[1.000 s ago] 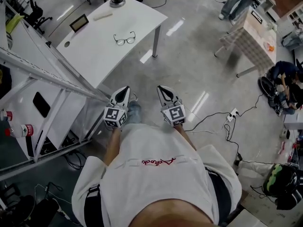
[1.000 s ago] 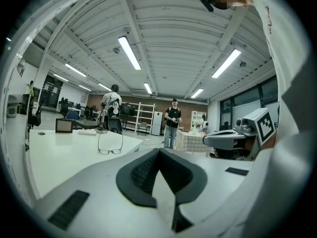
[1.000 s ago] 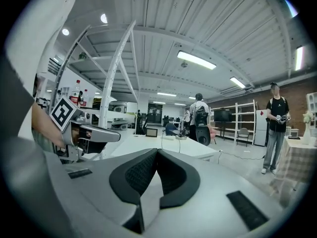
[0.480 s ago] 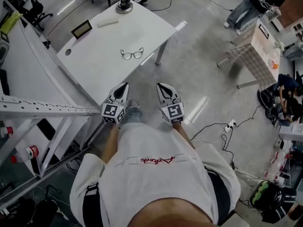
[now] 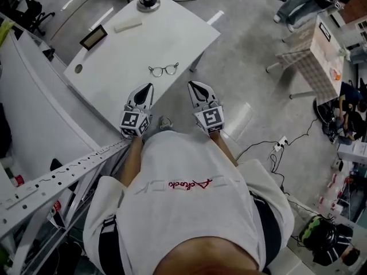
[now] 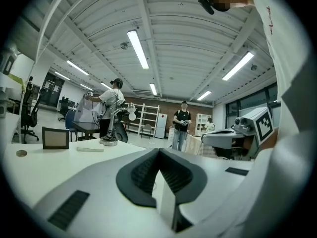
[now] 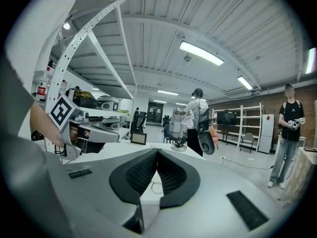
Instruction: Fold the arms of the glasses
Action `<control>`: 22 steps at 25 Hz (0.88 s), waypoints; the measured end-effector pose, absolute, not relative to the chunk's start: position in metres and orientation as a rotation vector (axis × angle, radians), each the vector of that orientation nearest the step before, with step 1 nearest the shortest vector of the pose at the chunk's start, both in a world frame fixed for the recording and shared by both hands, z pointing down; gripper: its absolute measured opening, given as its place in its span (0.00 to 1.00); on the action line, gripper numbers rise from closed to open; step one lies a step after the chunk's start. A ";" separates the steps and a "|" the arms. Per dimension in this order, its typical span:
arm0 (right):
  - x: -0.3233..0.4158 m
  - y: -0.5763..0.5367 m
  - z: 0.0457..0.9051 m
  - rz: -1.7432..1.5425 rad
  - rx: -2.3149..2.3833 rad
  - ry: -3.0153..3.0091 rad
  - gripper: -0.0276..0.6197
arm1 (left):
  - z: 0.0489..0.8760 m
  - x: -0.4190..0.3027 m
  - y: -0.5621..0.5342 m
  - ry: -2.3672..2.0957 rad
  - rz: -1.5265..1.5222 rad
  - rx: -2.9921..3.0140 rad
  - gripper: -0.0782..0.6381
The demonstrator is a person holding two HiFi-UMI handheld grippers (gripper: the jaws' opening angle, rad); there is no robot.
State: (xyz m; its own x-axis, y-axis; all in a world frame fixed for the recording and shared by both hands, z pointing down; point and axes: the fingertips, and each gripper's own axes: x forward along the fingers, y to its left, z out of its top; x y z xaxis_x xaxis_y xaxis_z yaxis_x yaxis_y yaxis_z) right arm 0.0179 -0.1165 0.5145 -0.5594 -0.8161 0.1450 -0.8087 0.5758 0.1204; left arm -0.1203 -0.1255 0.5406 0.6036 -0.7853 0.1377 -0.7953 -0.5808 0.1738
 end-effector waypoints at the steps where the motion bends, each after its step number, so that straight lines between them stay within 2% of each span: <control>1: 0.017 -0.124 0.514 -0.054 1.371 -2.619 0.05 | 0.540 -0.121 -0.133 -1.301 0.072 2.619 0.14; 22: 0.028 -0.201 0.537 0.075 1.282 -2.622 0.05 | 0.568 -0.137 -0.198 -1.372 0.169 2.479 0.14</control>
